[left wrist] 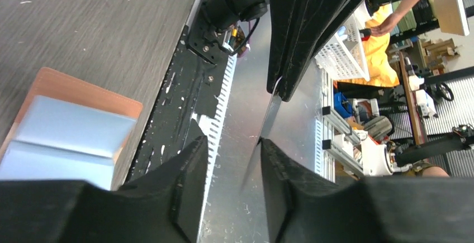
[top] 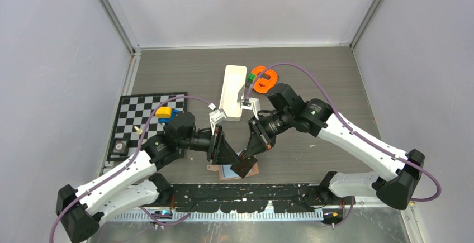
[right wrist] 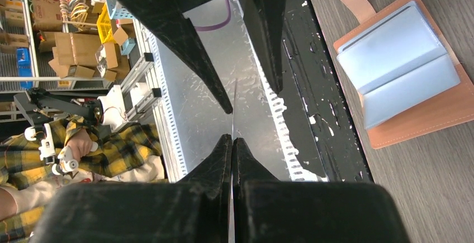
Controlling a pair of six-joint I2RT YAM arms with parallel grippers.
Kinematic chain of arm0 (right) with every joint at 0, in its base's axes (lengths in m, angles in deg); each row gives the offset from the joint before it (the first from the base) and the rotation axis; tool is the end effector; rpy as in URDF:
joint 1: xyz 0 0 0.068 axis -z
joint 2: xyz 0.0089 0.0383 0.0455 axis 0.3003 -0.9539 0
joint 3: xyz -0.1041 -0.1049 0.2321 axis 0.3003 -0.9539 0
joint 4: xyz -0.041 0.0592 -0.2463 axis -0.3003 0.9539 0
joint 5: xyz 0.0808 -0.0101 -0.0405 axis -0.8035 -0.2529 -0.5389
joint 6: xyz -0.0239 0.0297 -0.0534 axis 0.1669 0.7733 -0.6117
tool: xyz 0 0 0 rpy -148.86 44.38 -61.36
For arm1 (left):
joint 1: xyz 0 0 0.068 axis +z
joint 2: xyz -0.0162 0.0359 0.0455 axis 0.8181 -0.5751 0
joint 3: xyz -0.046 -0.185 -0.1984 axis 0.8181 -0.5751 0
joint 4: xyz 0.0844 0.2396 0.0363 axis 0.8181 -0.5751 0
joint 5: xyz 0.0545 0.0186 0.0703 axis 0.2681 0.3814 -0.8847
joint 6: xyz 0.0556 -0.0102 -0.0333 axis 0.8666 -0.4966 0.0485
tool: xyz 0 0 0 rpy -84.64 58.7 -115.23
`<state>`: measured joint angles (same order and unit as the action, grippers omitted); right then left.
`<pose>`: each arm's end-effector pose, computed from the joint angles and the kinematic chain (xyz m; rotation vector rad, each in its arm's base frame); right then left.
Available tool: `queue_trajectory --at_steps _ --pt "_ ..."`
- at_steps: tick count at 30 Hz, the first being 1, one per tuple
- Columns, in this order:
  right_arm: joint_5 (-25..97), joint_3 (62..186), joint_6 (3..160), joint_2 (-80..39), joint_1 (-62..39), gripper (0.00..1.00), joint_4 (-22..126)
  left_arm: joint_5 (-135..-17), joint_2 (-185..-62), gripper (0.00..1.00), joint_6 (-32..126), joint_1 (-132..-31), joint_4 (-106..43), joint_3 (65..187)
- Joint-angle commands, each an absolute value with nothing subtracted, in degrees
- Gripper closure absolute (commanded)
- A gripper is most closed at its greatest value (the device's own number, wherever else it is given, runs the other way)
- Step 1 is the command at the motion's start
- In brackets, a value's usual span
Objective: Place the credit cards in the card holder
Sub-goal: Pick up the credit card from the storage box.
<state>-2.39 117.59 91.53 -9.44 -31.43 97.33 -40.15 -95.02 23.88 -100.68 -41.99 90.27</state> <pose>0.1334 0.2092 0.3405 -1.1183 2.3239 1.4520 0.1067 -0.1610 0.2878 0.7972 2.0289 -1.6117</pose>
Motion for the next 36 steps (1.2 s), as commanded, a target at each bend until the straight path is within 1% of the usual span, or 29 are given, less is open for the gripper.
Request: queue_trajectory --at_steps 1,5,6,7,8,9,10,11,12,16,19,23,26,28,32,35,36 --pt "-4.26 119.84 90.96 -8.81 -31.54 1.0 95.72 -36.99 -95.97 0.68 22.61 -102.31 -37.24 89.93" --pt "-1.67 119.68 91.38 -7.87 -31.57 0.99 95.55 -35.74 -95.44 0.95 18.63 -103.06 -30.34 87.58" --pt "0.08 119.67 91.68 -7.45 -31.52 0.94 95.54 -35.75 -94.92 1.0 17.45 -103.06 -28.55 86.87" --pt "2.94 119.54 92.08 -6.97 -31.44 0.88 95.47 -35.92 -94.19 1.0 16.55 -103.06 -27.12 86.12" --pt "4.95 119.29 92.39 -6.48 -31.36 0.72 95.37 -36.44 -93.52 1.0 15.81 -103.06 -26.03 85.38" --pt "7.26 119.04 92.98 -5.93 -31.08 0.53 95.29 -37.43 -92.84 1.0 15.49 -103.06 -25.64 84.82" --pt "10.13 118.57 93.85 -5.17 -30.59 0.4 95.04 -39.39 -91.87 1.0 15.4 -103.06 -25.64 84.31" --pt "12.04 117.77 95.0 -4.29 -29.68 0.33 94.14 -41.73 -90.79 1.0 15.41 -103.06 -25.91 83.75" --pt "13.3 116.33 96.38 -2.95 -28.6 0.3 92.39 -44.15 -89.6 1.0 15.32 -103.06 -26.03 83.12" --pt "14.29 109.07 104.67 2.99 -25.53 0.24 81.75 -54.47 -84.32 1.0 13.97 -103.06 -25.32 80.4" --pt "12.99 103.63 110.95 6.04 -25.47 0.24 72.88 -60.8 -80.57 1.0 12.13 -103.08 -22.34 77.75" --pt "8.72 96.92 119.53 6.65 -25.49 0.24 60.43 -64.9 -77.59 1.0 10.8 -103.06 -20.36 76.19" --pt "6.83 92.57 125.04 5.35 -25.86 0.29 50.04 -65.26 -77.52 1.0 9.89 -103.06 -19.25 75.57" --pt "6.52 91.23 126.65 4.25 -26.45 0.32 46.12 -64.99 -77.98 1.0 9.29 -103.06 -18.5 75.18" --pt "5.97 90.45 128.67 2.26 -27.65 0.5 41.35 -65.27 -78.52 1.0 7.52 -103.06 -16.31 73.87" --pt "5.74 89.08 131.15 1.65 -28.04 0.7 36.9 -65.68 -78.51 1.0 7.02 -103.06 -16.39 73.06" --pt "5.81 88.86 131.55 1.37 -28.07 0.81 36.47 -65.92 -78.37 1.0 6.92 -103.07 -16.91 72.87"
